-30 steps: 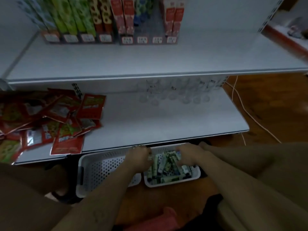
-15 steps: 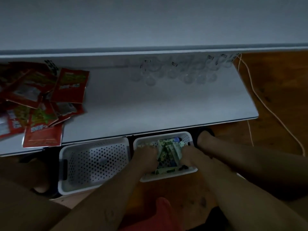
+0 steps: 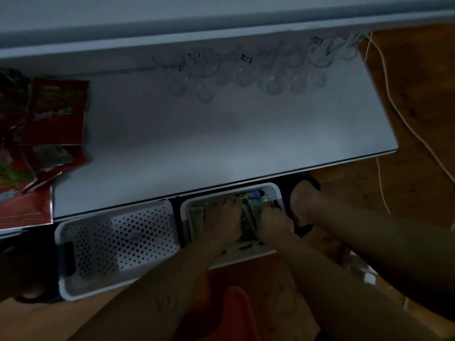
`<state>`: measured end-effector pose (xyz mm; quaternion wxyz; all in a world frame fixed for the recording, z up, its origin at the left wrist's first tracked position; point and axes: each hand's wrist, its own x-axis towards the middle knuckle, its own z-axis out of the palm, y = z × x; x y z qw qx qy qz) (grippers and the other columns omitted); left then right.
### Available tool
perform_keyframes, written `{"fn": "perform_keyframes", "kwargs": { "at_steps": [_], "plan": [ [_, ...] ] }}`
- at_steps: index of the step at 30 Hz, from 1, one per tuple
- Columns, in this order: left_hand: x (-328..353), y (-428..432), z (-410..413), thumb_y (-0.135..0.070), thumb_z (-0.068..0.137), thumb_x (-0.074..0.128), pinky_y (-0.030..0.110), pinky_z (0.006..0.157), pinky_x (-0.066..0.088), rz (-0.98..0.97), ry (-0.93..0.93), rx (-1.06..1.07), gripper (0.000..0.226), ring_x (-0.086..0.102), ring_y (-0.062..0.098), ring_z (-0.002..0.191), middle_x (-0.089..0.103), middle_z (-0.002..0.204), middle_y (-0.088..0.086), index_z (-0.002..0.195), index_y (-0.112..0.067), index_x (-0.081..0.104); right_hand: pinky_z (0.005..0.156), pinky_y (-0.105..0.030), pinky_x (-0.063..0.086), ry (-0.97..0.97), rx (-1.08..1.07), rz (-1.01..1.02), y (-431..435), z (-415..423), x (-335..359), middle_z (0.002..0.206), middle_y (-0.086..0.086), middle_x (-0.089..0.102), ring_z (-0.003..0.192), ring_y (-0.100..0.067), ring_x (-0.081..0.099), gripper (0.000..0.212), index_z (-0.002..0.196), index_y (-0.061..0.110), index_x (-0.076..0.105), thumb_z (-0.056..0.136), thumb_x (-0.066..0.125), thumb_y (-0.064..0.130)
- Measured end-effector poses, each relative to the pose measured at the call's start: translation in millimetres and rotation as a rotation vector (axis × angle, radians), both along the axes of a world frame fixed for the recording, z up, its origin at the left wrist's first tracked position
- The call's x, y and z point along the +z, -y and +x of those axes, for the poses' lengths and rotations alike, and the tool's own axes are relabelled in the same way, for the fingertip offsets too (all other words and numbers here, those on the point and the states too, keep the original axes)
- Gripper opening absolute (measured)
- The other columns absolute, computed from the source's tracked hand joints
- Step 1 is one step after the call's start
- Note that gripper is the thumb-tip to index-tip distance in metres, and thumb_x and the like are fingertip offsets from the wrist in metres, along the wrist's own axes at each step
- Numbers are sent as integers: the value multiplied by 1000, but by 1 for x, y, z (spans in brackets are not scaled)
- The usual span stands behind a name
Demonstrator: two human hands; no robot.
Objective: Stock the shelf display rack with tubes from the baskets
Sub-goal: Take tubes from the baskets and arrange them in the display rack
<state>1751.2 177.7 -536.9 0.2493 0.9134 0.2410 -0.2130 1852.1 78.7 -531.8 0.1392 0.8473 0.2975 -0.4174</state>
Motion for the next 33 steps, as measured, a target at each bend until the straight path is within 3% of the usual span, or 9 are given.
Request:
{"fn": "perform_keyframes", "kwargs": {
  "at_steps": [2, 3, 7, 12, 16, 20, 25, 29, 33],
  "plan": [
    [-4, -2, 1, -16, 91, 55, 37, 87, 46, -19, 19, 0, 51, 43, 27, 122, 43, 138, 12, 139, -11, 39, 73, -36, 53, -114, -120, 58, 1, 3, -3, 95, -15, 64, 89, -31, 62, 8, 91, 7, 56, 90, 54, 14],
    [-7, -3, 1, -16, 91, 55, 36, 89, 45, -30, 32, 6, 50, 42, 27, 123, 43, 138, 12, 139, -11, 40, 72, -39, 55, -173, -202, 89, 1, 4, -2, 87, -16, 63, 82, -32, 62, 11, 78, 8, 54, 88, 54, 13],
    [-14, -2, -1, -19, 92, 54, 36, 86, 46, -55, 67, 24, 46, 46, 26, 118, 46, 135, 11, 136, -10, 43, 59, -38, 55, -409, -578, 161, 1, 11, 16, 87, -21, 63, 64, -24, 57, 17, 104, 2, 61, 88, 54, 0],
    [-11, 3, -5, -18, 93, 53, 32, 80, 44, -184, 115, 58, 32, 52, 28, 108, 55, 121, 11, 124, -8, 52, 57, -30, 48, -573, -737, 218, 3, 24, 33, 73, -10, 55, 63, -22, 55, 10, 84, 6, 57, 90, 57, -2],
    [-15, 0, -11, -21, 95, 50, 36, 75, 49, -221, 98, 48, 22, 55, 27, 97, 56, 108, 11, 112, -9, 56, 58, -32, 51, -504, -663, 211, 2, 32, 31, 78, -12, 56, 65, -22, 57, 4, 92, 5, 57, 94, 55, 3],
    [-21, 1, -8, -17, 93, 53, 32, 77, 47, -182, 82, -109, 46, 54, 29, 102, 56, 120, 12, 137, -18, 44, 79, -60, 46, -411, -495, 56, 4, 38, 31, 91, -37, 44, 84, -49, 52, 18, 80, -5, 50, 94, 52, 5],
    [-21, 17, 0, -20, 96, 48, 30, 68, 41, -63, -106, -397, 49, 59, 30, 95, 62, 112, 13, 144, -25, 36, 76, -51, 55, -324, -321, 1, 8, 37, 26, 67, -20, 56, 86, -43, 64, 29, 65, 9, 44, 92, 56, 10],
    [-23, 21, 5, -15, 97, 46, 33, 75, 46, 10, -91, -369, 43, 59, 29, 103, 61, 116, 13, 139, -20, 42, 43, -25, 38, -250, -288, 17, 8, 36, 15, 56, -6, 41, 45, -17, 41, 40, 58, 16, 35, 92, 56, 18],
    [-20, 14, 7, -17, 98, 47, 12, 58, 32, -161, -32, -148, 28, 57, 19, 87, 61, 110, 11, 125, -17, 54, 67, -51, 53, -296, -310, 72, 7, 33, 13, 58, -5, 36, 73, -42, 61, 37, 60, 13, 33, 88, 57, 12]
  ]
}}
